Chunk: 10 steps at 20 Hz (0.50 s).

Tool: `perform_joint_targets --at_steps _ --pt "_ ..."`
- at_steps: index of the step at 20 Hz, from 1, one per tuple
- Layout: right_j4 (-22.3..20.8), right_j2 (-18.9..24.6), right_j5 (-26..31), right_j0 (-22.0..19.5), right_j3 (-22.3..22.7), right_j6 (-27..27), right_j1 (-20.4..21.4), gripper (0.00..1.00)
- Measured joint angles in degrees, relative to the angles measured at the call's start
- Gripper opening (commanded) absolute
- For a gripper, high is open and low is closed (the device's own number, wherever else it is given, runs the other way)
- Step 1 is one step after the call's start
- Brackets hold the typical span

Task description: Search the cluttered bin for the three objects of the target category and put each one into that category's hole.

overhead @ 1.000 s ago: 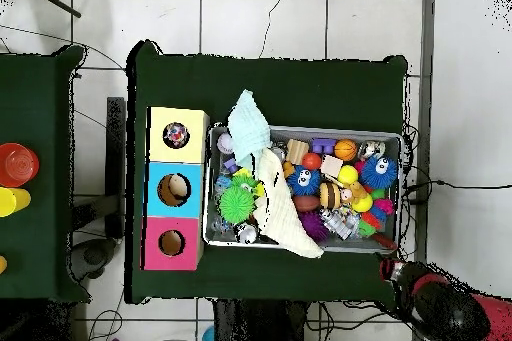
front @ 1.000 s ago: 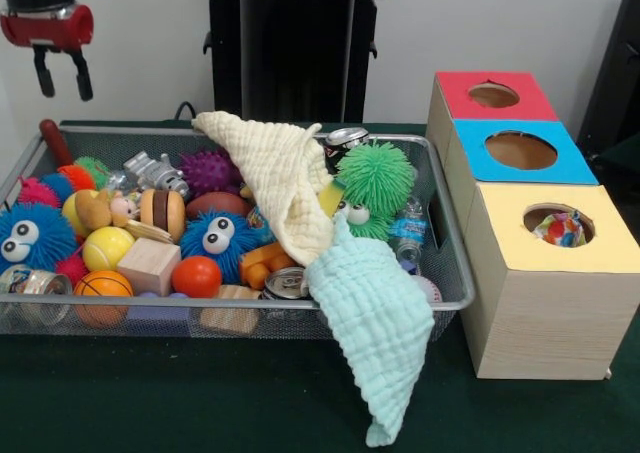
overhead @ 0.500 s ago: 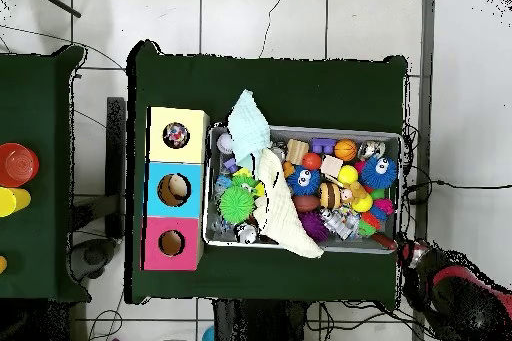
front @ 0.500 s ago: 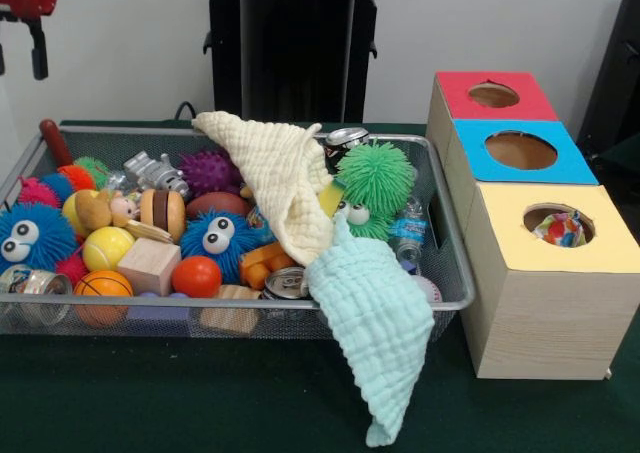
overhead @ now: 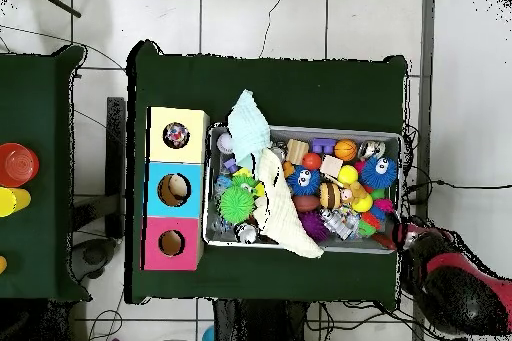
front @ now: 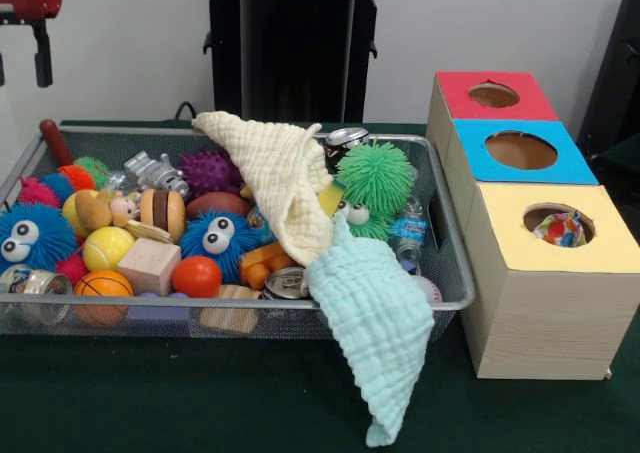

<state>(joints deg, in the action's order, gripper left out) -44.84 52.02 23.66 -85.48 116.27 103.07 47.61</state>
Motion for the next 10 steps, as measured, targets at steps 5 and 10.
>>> perform_joint_targets --at_steps 5,10 --pt "-0.18 -0.01 -0.61 1.41 -0.01 0.0 -1.57 1.0" --pt "-1.41 -0.95 -0.89 4.74 -0.08 0.0 -3.28 1.0"
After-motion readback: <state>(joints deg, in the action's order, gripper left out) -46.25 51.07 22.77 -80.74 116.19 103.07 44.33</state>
